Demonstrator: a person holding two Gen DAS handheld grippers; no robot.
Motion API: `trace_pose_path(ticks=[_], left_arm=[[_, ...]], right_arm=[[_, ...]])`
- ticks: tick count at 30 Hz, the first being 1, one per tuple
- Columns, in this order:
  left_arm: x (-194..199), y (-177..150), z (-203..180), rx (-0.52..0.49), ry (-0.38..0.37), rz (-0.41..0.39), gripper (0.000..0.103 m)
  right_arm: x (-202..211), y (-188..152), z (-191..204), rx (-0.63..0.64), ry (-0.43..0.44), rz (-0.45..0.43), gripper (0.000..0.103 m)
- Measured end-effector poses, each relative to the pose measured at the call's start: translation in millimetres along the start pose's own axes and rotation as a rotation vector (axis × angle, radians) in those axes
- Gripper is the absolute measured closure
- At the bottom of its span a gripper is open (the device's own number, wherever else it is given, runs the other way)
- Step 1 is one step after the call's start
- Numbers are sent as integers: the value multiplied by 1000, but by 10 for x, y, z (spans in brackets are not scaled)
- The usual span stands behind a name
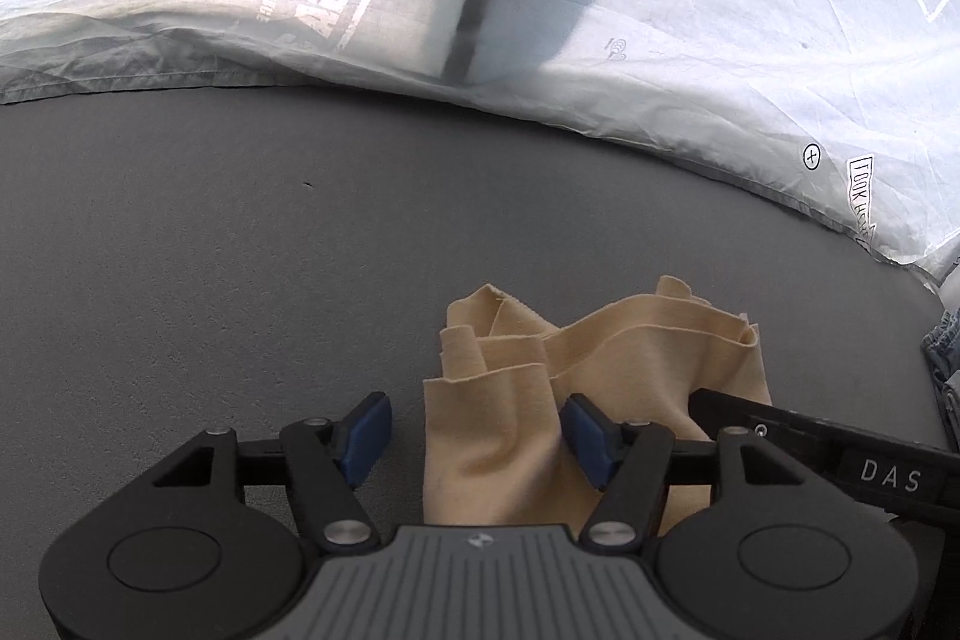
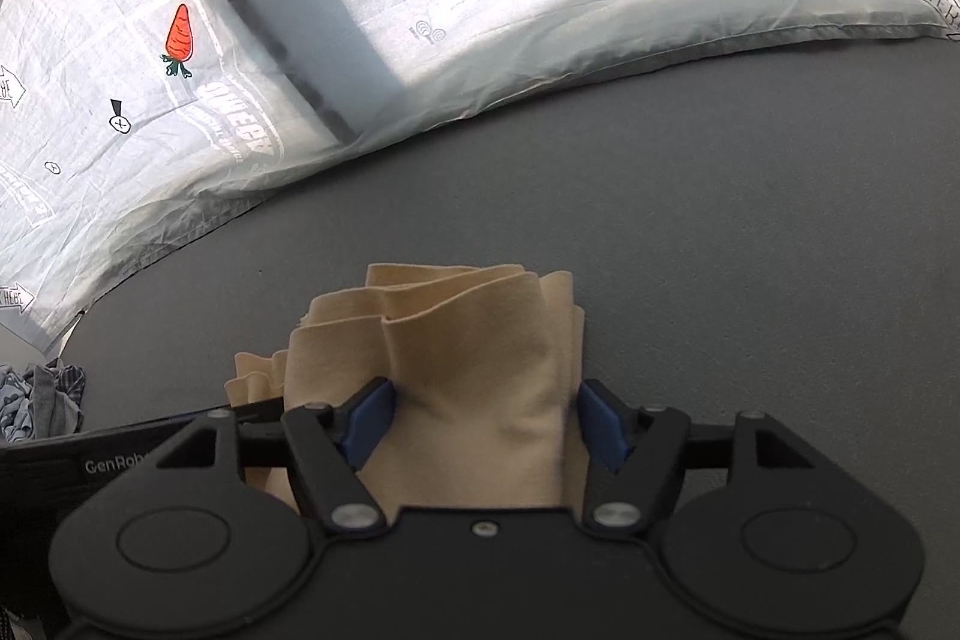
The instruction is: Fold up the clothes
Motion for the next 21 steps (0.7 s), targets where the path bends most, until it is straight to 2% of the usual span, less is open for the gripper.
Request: trace_pose_path(ticks=[1,2,3,4,5,7,9,12,21], left_arm=[[8,-15,-15,1,-12,-11,42],[15,-35,-34,-3,-38,-18,53],[24,-57,-53,-10,-61,-25,58],[35,-79,-71,-18,-81,-33,63],[41,-93,-80,-17,-98,-34,74],[72,-111,-94,-2,-119,-33,82],[147,-123,-117,19,-123,-41,86],[406,-139,-223,-9,-125,-88,87],[1755,-336,-658,-59,-173,-286,88]], right_arm=[[3,-6,15,8,16,-1,39],[6,-11,30,15,36,-1,46],[-2,-21,42,2,77,20,60],[-4,-23,36,-22,97,26,63],[5,-22,30,-28,106,27,64],[45,-20,23,-35,119,19,77],[138,-21,33,-52,128,-8,82],[382,-54,117,-78,151,-68,84],[1689,-311,468,-46,203,-281,85]])
Point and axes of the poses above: each gripper's, at about its wrist camera, not at the fingertips, and x roughly against the way its jaws point, z to its left, y to its top, the point moved 6 cm from there along -x, roughly the way its jaws point, and after that the axes turned 1 degree about y, right-handed, at the moved point
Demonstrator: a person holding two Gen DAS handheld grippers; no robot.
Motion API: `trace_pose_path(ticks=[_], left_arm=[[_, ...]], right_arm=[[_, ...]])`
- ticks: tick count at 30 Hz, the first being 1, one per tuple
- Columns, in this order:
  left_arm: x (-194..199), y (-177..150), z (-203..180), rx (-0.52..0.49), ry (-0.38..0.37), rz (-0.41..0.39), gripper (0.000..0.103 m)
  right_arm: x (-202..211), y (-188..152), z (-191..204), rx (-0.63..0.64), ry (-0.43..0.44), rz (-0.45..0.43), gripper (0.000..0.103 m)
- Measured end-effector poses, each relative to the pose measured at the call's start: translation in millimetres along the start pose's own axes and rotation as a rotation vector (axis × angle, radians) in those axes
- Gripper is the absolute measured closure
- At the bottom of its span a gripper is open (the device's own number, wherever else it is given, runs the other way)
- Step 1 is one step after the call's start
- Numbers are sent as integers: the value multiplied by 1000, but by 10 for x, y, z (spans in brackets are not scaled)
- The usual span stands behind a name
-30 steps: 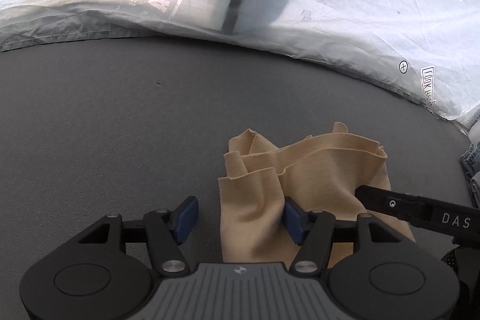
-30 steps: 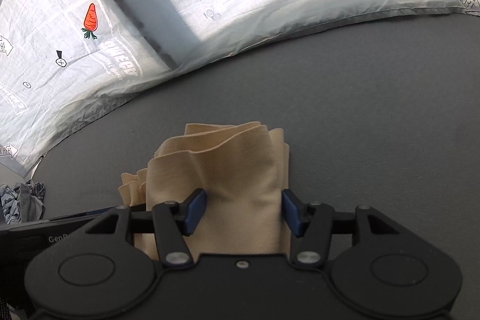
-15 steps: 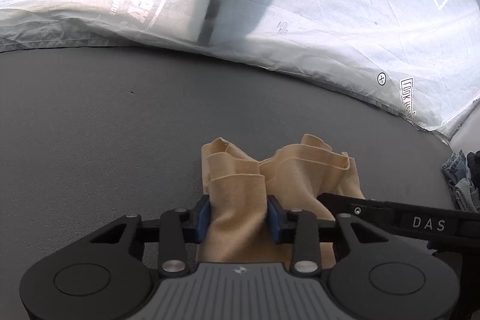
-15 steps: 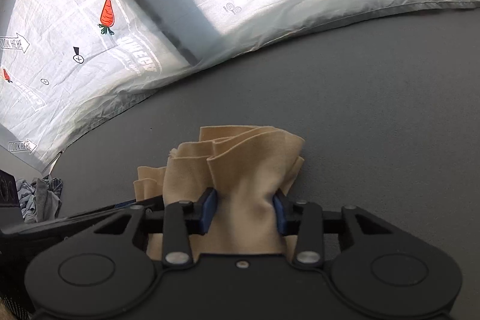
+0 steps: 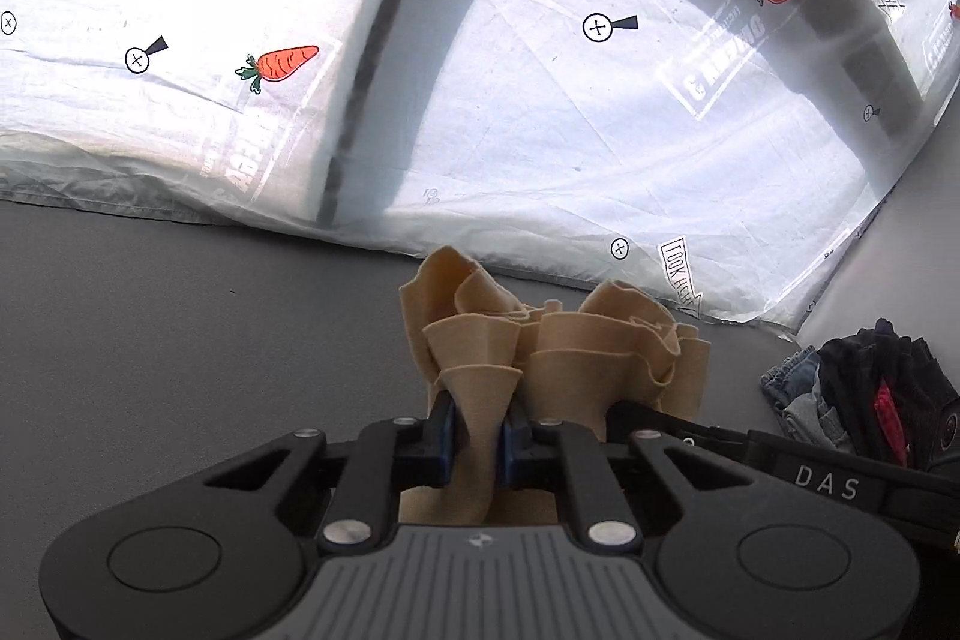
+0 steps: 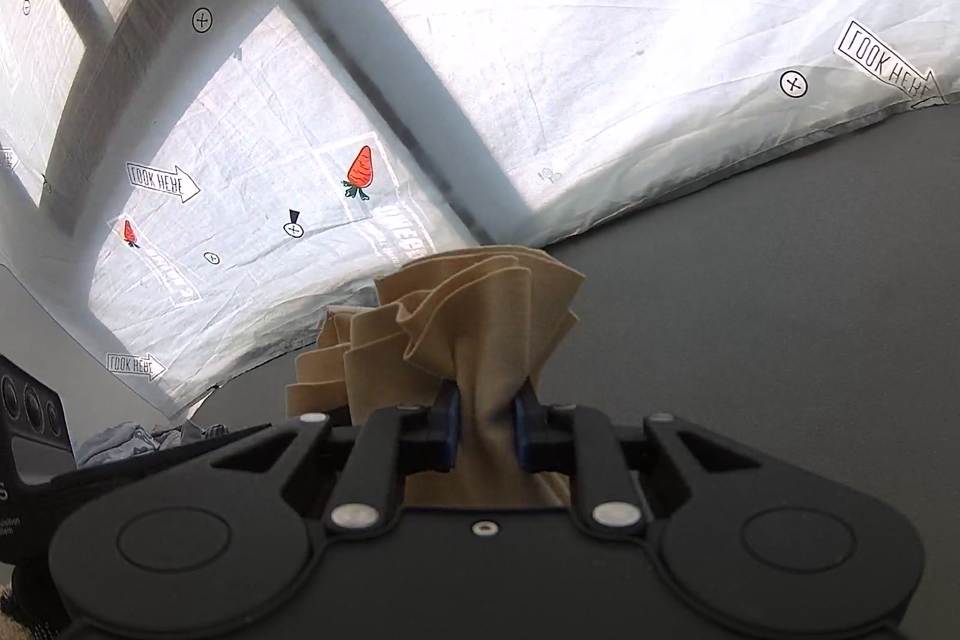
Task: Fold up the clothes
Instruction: 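Lift the bunched shirt with both grippers and carry it to the clothes pile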
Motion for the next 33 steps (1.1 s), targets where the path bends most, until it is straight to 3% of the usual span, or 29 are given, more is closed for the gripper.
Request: trace_pose_path(ticks=[7,13,19,22,26,33], left_arm=[[951,157,-959,-206,-45,-196,89],[1447,141,-1553,-166,-156,-318,89],[1693,-18,-1952,-160,-287,-326,89],[1746,-81,-2129,-164,-372,-321,89],[1702,-121,-2422,-160,-480,-291,89],[1485,-294,-3123,-170,-579,-268,89]], right_arm=[[1145,185,297,15,61,-193,85],[2068,433,395,87,69,-327,85],[2828,475,377,90,26,-416,86],[3119,434,373,102,-36,-465,86],[3495,428,281,90,-139,-505,86],[4040,508,-127,82,-247,-559,86]])
Point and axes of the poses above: each gripper's, at about its wrist camera, not at the fingertips, and x roughly against the way its jaws point, z to its left, y to its top, the point moved 6 cm from there along -x, roughly the way its jaws point, and after that the axes turned 1 degree about y, right-handed, at the moved point
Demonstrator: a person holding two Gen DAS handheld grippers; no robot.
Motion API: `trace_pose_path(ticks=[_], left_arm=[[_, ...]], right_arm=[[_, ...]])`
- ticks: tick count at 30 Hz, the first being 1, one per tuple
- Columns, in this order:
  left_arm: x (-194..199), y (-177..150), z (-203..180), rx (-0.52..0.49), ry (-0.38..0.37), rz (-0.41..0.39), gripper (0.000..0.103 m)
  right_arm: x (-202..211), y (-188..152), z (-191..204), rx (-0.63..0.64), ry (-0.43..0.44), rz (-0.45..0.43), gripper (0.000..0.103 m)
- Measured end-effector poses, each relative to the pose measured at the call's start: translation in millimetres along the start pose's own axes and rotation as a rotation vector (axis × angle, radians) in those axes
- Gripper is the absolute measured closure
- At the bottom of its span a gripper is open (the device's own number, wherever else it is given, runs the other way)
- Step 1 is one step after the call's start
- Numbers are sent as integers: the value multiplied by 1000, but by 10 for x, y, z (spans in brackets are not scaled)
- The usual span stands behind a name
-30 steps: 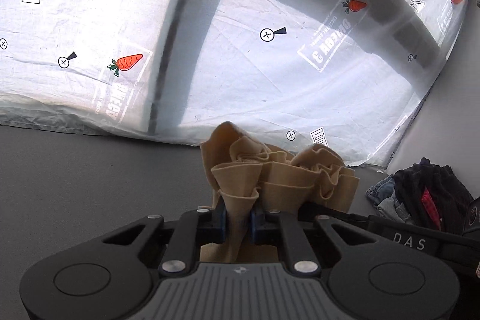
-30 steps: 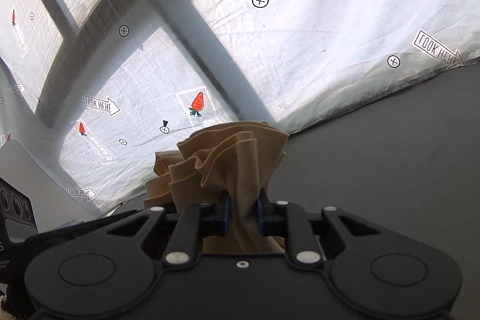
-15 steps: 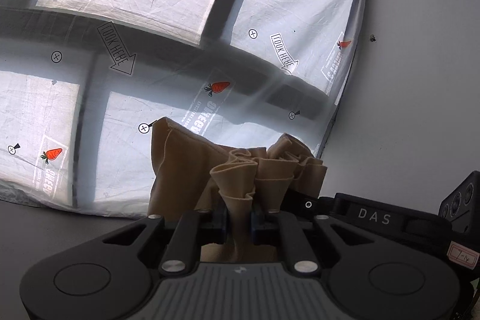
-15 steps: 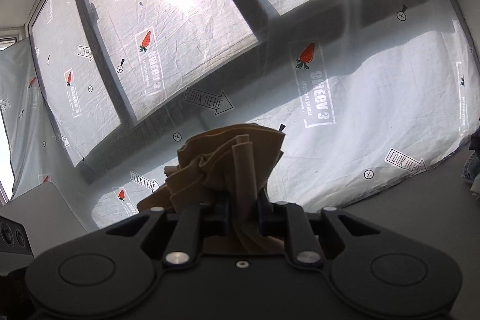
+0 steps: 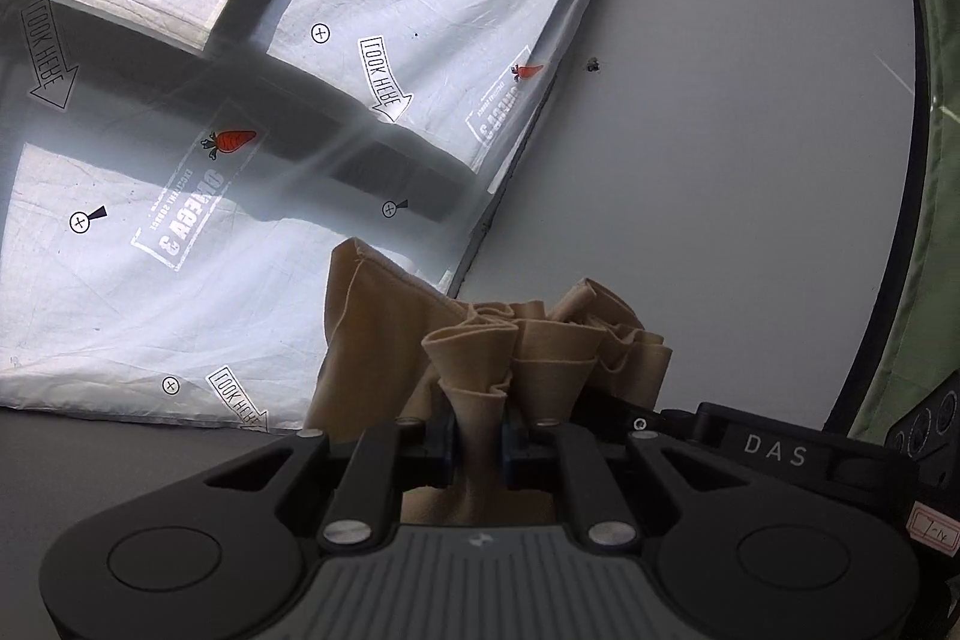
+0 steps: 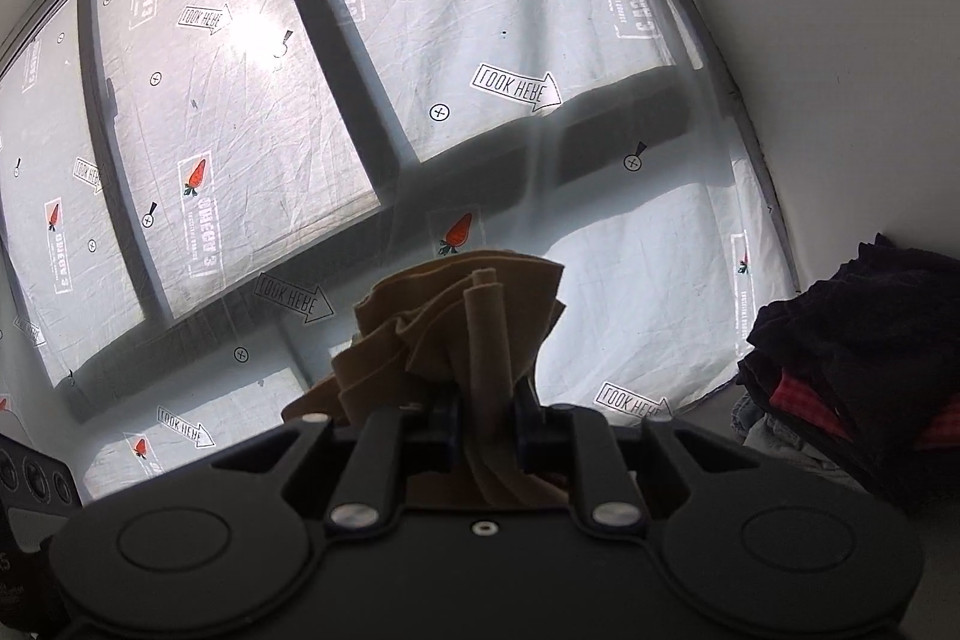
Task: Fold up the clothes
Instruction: 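Lift the bunched shirt with both grippers and carry it to the clothes pile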
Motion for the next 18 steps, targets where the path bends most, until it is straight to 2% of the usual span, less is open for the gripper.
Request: trace_pose_path(ticks=[4,12,18], left_arm=[[-400,-129,-453,-47,-16,-2,89],[-1423,-407,-1339,-53,16,-35,89],[-2247,-368,-1641,-7,0,-28,89]], right_arm=[[97,194,-522,-23,-12,-32,86],[86,773,-1830,-5,54,-33,86],[-138,1268,-2572,54,71,-9,86]])
Point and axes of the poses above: each gripper's, at about its wrist camera, not at the fingertips, and x roughly against the way its jaws point, z to its left, y to its top, the point moved 6 cm from there along -x, roughly the way its jaws point, and after that the axes turned 1 degree about y, right-handed, at the moved point
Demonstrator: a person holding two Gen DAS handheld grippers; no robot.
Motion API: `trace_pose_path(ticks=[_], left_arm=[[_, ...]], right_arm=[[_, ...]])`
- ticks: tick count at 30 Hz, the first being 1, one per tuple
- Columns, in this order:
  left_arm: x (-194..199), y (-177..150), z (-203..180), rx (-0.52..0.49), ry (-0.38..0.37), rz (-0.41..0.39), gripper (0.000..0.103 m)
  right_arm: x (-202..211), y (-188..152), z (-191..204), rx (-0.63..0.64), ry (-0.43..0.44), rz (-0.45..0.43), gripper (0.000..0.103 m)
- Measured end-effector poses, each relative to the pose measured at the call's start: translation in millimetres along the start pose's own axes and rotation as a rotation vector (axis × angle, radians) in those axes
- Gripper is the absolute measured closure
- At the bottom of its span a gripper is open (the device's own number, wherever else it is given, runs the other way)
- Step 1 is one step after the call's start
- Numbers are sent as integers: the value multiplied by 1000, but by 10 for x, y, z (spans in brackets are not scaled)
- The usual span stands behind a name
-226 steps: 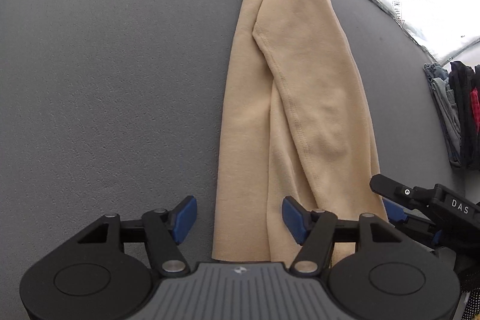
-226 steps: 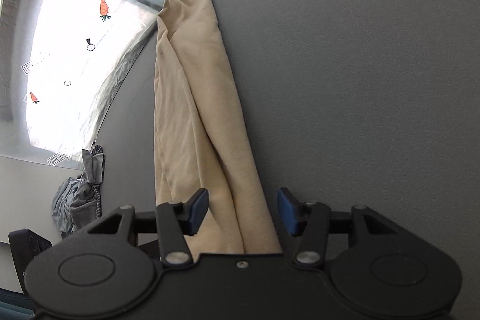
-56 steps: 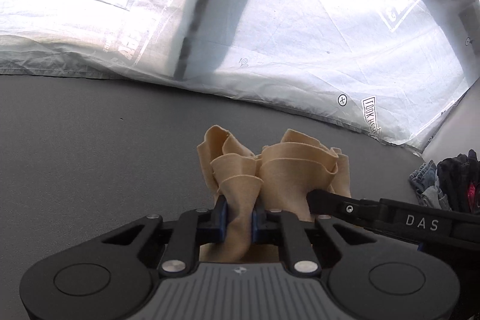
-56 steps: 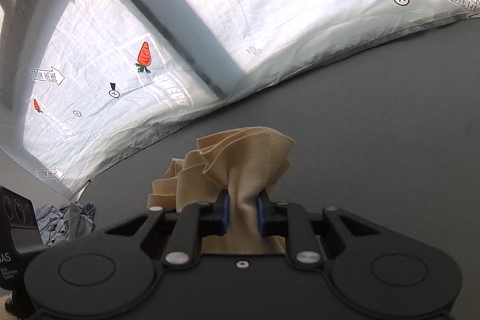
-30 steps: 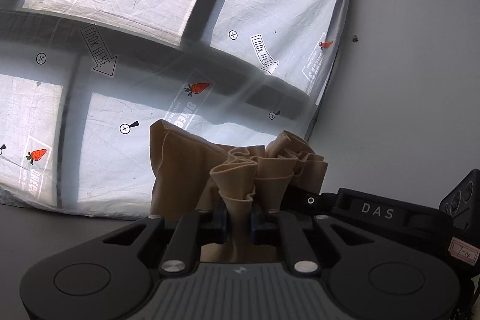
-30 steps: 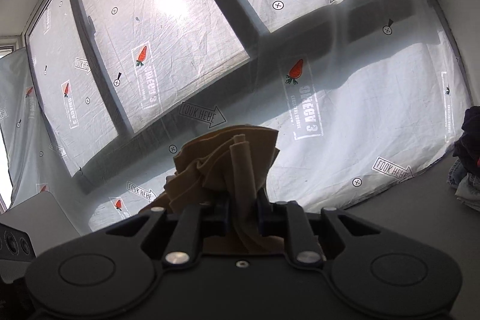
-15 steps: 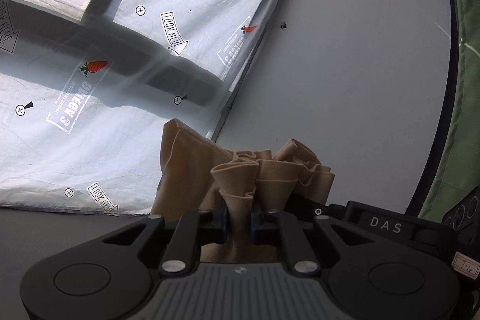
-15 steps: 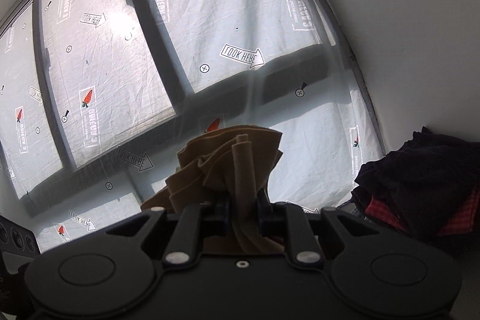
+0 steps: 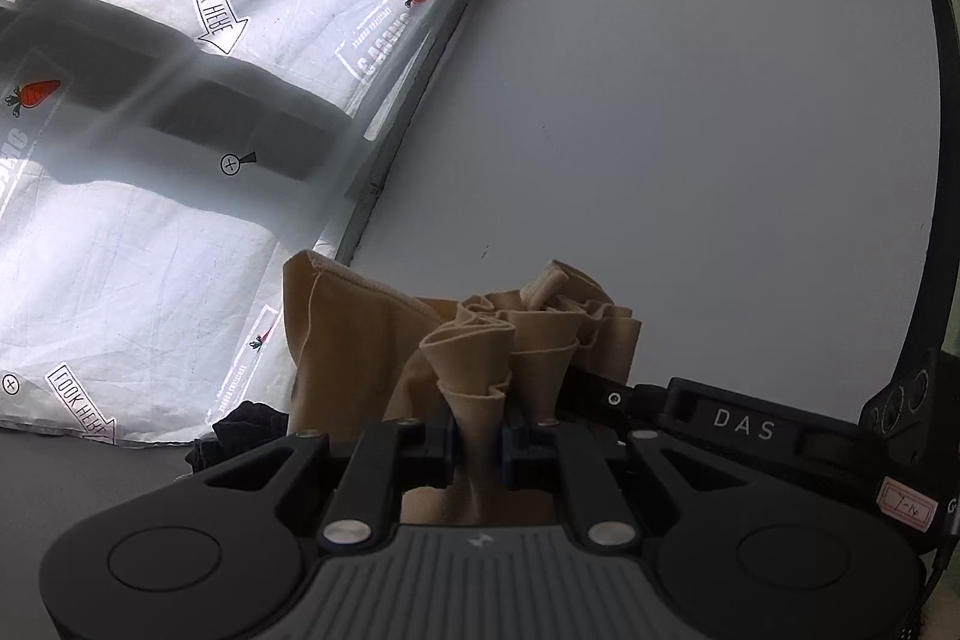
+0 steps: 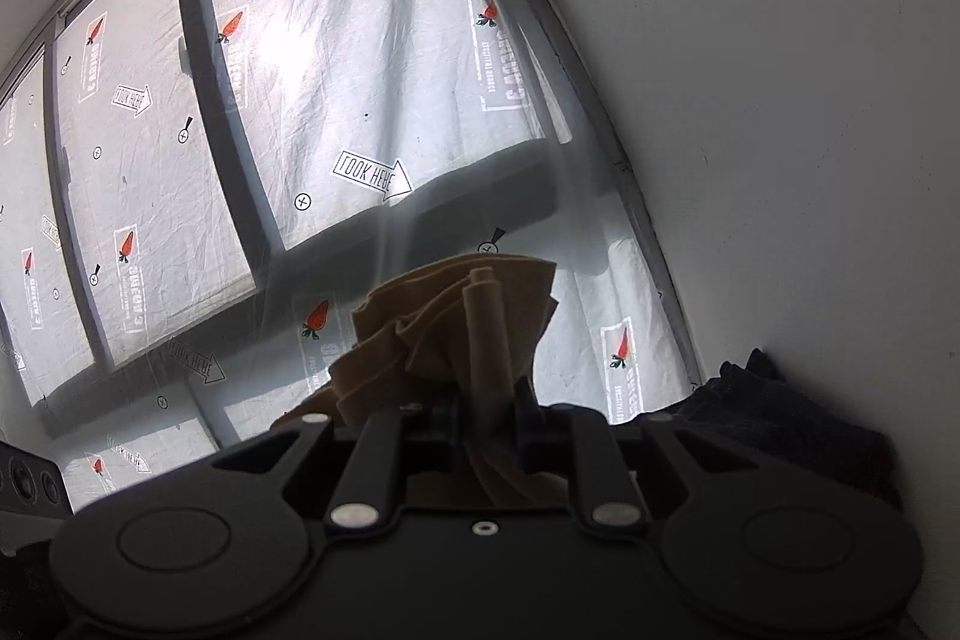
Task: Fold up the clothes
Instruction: 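Lift the bunched shirt with both grippers and carry it to the clothes pile, then open both grippers and drop the beige shirt onto the clothes pile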
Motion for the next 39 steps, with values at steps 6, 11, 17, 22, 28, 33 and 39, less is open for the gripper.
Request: trace_pose_path(ticks=[6,11,17,22,28,33,39], left_arm=[[-877,-1,51,-34,10,20,88],[-1767,-103,716,8,192,130,83],[-2572,-449,1440,13,297,320,77],[-2771,-686,1635,-11,320,337,53],[-2671,-723,1599,23,275,340,52],[-2401,-392,1468,-13,345,281,41],[-1580,145,1208,-78,438,81,8]], right_arm=[[-498,259,-704,84,-3,16,86],[-1263,143,-1245,99,-125,60,84],[-2186,-240,-1673,211,-321,162,81],[-2531,-548,-1957,271,-433,310,72],[-2553,-552,-1988,286,-444,337,64],[-2455,-433,-1769,444,-467,301,33],[-2157,-218,-1260,639,-398,228,7]])
Point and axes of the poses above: each gripper's, at about its wrist camera, not at the fingertips, and x roughly against the way its jaws point, z to its left, y to its top, the point moved 6 cm from there along -x, roughly the way its jaws point, and after that the axes turned 1 degree about y, right-handed, at the moved point
